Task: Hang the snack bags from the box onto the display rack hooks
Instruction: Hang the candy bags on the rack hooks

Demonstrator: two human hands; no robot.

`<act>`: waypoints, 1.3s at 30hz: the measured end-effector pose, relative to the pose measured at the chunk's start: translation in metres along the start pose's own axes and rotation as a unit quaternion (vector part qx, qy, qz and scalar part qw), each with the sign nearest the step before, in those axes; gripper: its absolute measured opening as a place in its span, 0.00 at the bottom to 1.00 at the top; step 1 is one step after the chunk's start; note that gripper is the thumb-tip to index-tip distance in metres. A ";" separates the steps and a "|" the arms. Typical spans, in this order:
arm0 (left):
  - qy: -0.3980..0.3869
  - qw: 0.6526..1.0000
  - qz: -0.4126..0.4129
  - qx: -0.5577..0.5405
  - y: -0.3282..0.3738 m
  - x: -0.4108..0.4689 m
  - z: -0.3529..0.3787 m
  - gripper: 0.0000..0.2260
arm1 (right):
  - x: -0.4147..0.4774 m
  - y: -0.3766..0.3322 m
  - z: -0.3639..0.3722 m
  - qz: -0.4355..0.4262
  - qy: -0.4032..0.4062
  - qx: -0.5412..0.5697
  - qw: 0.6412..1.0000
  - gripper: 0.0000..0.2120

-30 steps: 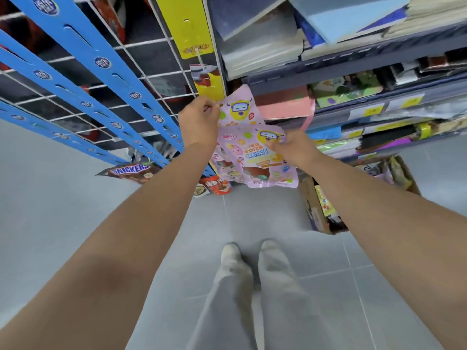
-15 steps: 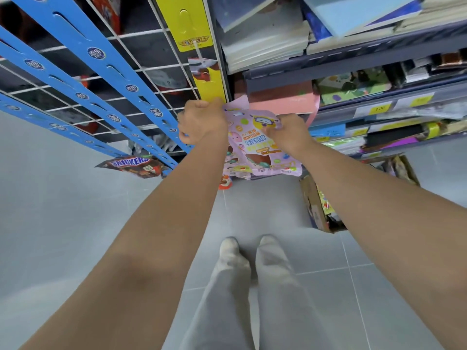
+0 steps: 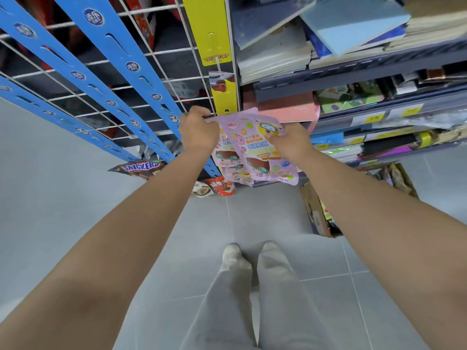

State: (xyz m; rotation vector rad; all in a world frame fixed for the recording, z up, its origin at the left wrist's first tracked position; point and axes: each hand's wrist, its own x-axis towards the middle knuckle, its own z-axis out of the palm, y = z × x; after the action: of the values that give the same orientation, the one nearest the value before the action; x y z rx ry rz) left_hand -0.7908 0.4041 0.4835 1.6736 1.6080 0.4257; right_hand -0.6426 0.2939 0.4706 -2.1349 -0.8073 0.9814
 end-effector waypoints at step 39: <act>0.061 0.997 0.001 0.044 0.059 0.001 -0.020 0.14 | 0.011 -0.051 0.011 0.001 0.082 0.083 0.993 0.19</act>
State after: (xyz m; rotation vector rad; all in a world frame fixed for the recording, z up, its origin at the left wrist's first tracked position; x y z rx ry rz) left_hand -0.7633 0.4158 0.5379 1.7437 1.7362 0.4708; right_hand -0.6588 0.3366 0.4991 -2.0423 -0.6226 0.8315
